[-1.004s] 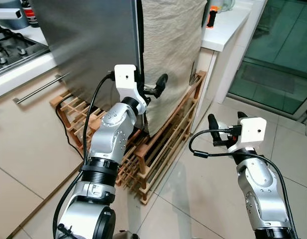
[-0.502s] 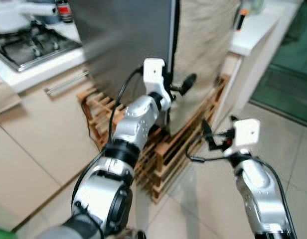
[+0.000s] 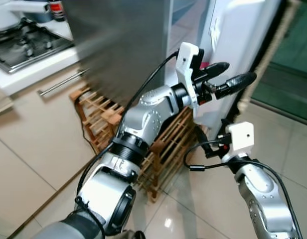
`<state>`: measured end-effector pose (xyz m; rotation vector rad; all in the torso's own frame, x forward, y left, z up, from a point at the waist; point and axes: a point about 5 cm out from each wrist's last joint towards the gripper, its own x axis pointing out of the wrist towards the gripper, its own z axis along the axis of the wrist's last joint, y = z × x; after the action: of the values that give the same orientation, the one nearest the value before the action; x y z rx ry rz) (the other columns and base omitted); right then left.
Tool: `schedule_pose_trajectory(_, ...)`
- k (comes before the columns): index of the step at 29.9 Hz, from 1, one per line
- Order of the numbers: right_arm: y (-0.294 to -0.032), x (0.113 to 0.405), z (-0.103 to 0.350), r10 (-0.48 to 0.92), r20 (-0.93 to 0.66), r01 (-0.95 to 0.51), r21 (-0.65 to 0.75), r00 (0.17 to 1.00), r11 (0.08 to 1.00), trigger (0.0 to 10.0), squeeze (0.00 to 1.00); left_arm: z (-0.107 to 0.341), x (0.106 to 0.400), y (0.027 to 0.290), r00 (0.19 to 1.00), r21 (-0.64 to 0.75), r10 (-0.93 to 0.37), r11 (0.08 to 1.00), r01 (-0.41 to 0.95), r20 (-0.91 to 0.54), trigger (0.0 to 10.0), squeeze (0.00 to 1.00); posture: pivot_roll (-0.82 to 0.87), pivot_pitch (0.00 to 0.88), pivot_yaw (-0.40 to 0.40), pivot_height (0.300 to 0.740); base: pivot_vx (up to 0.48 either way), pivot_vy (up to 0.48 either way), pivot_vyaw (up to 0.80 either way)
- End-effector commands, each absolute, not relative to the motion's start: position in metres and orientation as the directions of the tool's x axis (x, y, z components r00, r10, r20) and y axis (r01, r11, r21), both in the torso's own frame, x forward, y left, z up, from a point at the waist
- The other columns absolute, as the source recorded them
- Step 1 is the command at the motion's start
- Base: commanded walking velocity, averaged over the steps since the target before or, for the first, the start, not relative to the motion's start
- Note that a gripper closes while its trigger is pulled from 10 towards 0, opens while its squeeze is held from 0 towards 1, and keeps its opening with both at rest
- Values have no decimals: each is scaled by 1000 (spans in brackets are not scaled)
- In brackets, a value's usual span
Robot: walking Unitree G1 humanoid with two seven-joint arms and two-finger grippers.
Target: Restocking fridge
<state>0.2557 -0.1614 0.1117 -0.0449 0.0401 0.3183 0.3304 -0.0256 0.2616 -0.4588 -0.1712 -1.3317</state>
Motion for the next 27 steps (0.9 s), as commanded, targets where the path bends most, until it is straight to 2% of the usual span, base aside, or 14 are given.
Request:
schedule_pose_trajectory(1,-149,256,117,362,-31,-363,-22,932,932,10000,0,279,308,-34,181,-260,-842,50,964,508,10000,0,-262,0,41,740,0,0,0)
schedule_pose_trajectory(4,-150,259,116,340,-29,-340,-10,940,940,10000,0,265,318,-1,299,-260,-834,194,946,463,10000,0,-229,0,44,740,0,0,0)
schedule_pose_trajectory(5,-150,259,116,340,-29,-340,-10,940,940,10000,0,265,318,-1,299,-260,-834,194,946,463,10000,0,-229,0,44,740,0,0,0)
schedule_pose_trajectory(6,-151,260,116,328,-27,-328,-4,944,945,10000,0,258,322,12,357,-269,-824,258,928,440,10000,0,-229,0,44,740,0,0,0)
schedule_pose_trajectory(7,-151,260,116,328,-27,-328,-4,944,945,10000,0,258,322,12,357,-269,-824,258,928,440,10000,0,-229,0,44,740,0,0,0)
schedule_pose_trajectory(8,-153,263,117,301,-19,-301,4,954,954,10000,0,242,329,33,466,-273,-796,384,882,386,10000,0,-203,0,45,740,0,0,0)
schedule_pose_trajectory(9,-158,268,117,240,-11,-239,15,971,971,10000,0,214,341,72,672,-311,-684,597,739,284,10000,0,-178,0,38,740,0,0,0)
schedule_pose_trajectory(10,-158,268,117,240,-11,-239,15,971,971,10000,0,214,341,72,672,-311,-684,597,739,284,10000,0,-178,0,38,740,0,0,0)
schedule_pose_trajectory(13,-167,276,117,182,-13,-181,39,983,983,10000,0,188,339,117,837,-345,-509,763,546,200,10000,0,-152,0,36,740,0,0,0)
schedule_pose_trajectory(14,-167,276,117,182,-13,-181,39,983,983,10000,0,188,339,117,837,-345,-509,763,546,200,10000,0,-152,0,36,740,0,0,0)
schedule_pose_trajectory(17,-175,287,117,142,-15,-141,39,990,989,10000,0,167,313,166,911,-321,-376,853,411,167,10000,0,-108,0,34,740,0,0,0)
schedule_pose_trajectory(21,-173,298,120,161,-7,-160,32,987,987,10000,0,145,285,208,957,-275,-274,917,288,91,10000,0,-71,0,24,740,0,0,291)
schedule_pose_trajectory(23,-169,300,121,184,-6,-183,30,983,983,10000,0,143,280,214,971,-267,-228,933,240,77,10000,0,-64,0,22,740,0,0,556)
schedule_pose_trajectory(27,-156,306,120,233,-5,-232,45,972,972,10000,0,144,287,215,998,-238,-39,970,50,51,10000,0,-49,0,18,740,0,0,484)
